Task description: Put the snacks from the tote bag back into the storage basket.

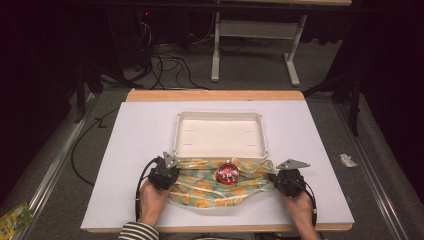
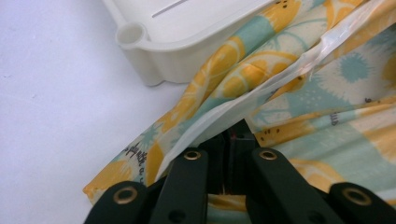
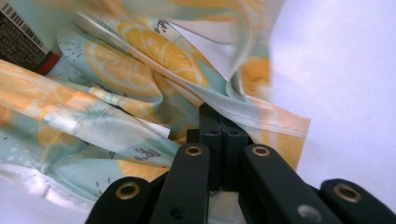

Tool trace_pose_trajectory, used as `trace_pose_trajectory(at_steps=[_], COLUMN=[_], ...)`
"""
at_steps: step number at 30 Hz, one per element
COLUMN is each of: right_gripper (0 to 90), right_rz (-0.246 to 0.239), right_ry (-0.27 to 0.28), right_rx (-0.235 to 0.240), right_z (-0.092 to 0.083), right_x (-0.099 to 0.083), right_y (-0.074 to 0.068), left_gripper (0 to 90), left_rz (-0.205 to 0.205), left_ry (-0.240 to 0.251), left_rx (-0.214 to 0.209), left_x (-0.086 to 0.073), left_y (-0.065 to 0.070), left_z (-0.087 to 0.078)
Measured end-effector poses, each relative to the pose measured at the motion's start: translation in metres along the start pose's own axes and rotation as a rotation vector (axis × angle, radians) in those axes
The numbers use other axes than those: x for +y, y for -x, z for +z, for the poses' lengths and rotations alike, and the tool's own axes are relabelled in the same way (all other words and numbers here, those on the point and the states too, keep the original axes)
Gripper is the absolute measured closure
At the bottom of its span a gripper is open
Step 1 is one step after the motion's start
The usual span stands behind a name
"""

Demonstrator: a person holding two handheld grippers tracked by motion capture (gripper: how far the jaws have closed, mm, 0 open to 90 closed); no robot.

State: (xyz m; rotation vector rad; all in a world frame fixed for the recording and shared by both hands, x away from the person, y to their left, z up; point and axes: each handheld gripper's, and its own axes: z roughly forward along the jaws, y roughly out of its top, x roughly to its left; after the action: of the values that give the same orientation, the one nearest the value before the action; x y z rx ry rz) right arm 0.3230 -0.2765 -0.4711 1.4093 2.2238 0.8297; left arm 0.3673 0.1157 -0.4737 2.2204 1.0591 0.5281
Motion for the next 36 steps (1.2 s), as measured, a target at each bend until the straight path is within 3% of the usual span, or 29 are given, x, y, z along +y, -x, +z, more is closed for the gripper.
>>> trace_pose_trajectory(at_steps=[9,11,17,22,26,33,36], right_gripper=[90.0,89.5,78.7,69.9,62.7,55.0,53.5], right_rz=[-0.018,-0.027,-0.075,-0.112,-0.143,-0.205,-0.2], right_ry=[-0.012,-0.011,0.089,0.149,0.165,0.173,0.171], right_rx=[-0.029,-0.012,0.017,0.039,0.056,0.064,0.087], right_z=[-0.002,-0.003,-0.021,-0.039,-0.044,-0.038,-0.033], right_x=[0.0,0.0,0.001,0.018,0.034,0.061,0.07], right_y=[-0.004,-0.005,-0.015,-0.02,-0.025,-0.031,-0.031], left_gripper=[89.7,89.6,89.1,88.9,88.7,88.5,88.5], left_rz=[-0.03,-0.018,-0.013,-0.013,-0.01,-0.011,-0.009], left_ry=[0.045,0.057,0.072,0.077,0.075,0.077,0.076], left_rx=[-0.031,-0.032,-0.044,-0.044,-0.045,-0.045,-0.044], left_x=[-0.006,-0.008,-0.009,-0.01,-0.009,-0.009,-0.009], left_y=[-0.003,-0.002,-0.003,-0.003,-0.003,-0.002,-0.002], left_z=[0.0,0.0,0.0,0.001,0.001,0.001,0.001])
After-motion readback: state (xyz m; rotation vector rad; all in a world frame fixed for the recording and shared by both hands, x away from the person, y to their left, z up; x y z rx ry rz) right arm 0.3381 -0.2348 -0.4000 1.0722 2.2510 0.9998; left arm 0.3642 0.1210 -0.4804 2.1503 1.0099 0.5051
